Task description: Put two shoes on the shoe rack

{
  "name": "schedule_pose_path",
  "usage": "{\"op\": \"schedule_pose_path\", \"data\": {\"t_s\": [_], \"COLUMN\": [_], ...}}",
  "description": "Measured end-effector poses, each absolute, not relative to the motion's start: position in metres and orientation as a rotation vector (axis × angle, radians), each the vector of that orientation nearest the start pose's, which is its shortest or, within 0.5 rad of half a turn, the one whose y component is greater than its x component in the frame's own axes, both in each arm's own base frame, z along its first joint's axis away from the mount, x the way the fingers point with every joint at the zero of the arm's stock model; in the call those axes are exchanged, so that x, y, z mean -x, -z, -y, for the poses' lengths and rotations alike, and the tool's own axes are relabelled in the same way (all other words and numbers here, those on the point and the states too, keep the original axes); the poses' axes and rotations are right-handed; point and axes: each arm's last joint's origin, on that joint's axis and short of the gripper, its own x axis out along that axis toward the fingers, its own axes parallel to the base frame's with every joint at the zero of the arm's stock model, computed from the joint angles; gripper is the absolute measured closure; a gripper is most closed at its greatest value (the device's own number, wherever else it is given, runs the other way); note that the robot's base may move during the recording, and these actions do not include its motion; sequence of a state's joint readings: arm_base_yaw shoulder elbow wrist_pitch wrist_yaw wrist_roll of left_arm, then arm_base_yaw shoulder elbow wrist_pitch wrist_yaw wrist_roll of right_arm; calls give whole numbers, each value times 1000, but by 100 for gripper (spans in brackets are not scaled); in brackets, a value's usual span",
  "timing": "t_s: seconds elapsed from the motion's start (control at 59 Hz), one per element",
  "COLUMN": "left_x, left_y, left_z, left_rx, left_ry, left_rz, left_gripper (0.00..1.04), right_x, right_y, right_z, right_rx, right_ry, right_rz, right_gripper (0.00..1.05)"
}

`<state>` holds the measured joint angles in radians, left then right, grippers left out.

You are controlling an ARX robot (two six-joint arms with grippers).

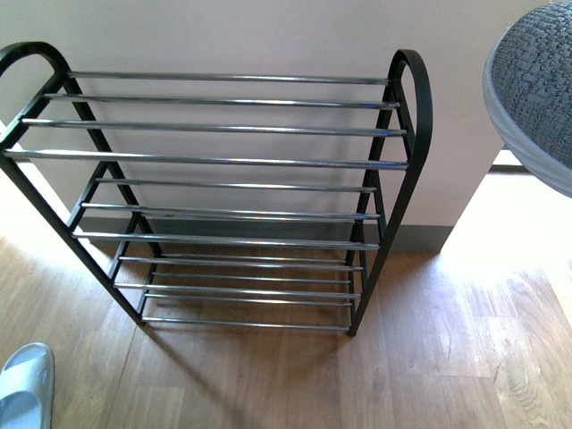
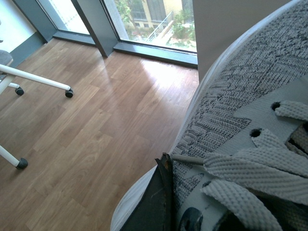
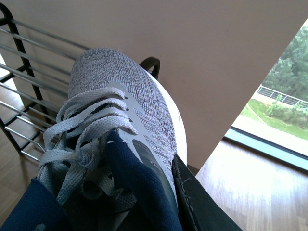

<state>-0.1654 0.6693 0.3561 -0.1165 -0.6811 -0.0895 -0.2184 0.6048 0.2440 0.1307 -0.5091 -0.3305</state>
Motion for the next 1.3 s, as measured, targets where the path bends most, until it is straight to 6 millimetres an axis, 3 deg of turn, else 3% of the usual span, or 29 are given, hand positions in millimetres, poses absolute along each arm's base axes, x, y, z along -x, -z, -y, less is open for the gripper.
{"op": "schedule_pose_path", "data": {"t_s": [0.085, 0.254, 0.356, 0.44, 0.542, 0.728, 0.966, 1.135, 1.304], "left_x": [-148, -148, -148, -148, -148, -148, -148, -148, -148], "left_y": [-211, -211, -211, -211, -211, -211, -211, -211, -211], "left_z": [6, 6, 6, 6, 6, 6, 6, 6, 6], "left_rx": [-92, -92, -92, -92, -92, -92, -92, -92, -92], "left_ry": [-524, -524, -524, -524, -524, -524, -524, -524, -523], "left_rz": [-373, -373, -373, -373, -373, -373, -373, -373, -373], "left_gripper": [103, 103, 103, 103, 103, 103, 103, 103, 103], "right_x": [-144, -151, -161, -177, -199, -253, -333, -369, -401], "right_y": [-205, -226, -243, -258, -263, -248, -221, -213, -192], "right_z": [15, -9, -36, -72, -100, -123, -132, -133, -132], "right_rx": [253, 61, -58, -138, -197, -215, -255, -355, -540], "right_ry": [-394, -423, -438, -473, -511, -466, -307, -225, -78], "right_rz": [-65, -118, -136, -140, -178, -279, -391, -467, -546], "right_gripper": [103, 103, 103, 103, 103, 103, 103, 103, 103]}}
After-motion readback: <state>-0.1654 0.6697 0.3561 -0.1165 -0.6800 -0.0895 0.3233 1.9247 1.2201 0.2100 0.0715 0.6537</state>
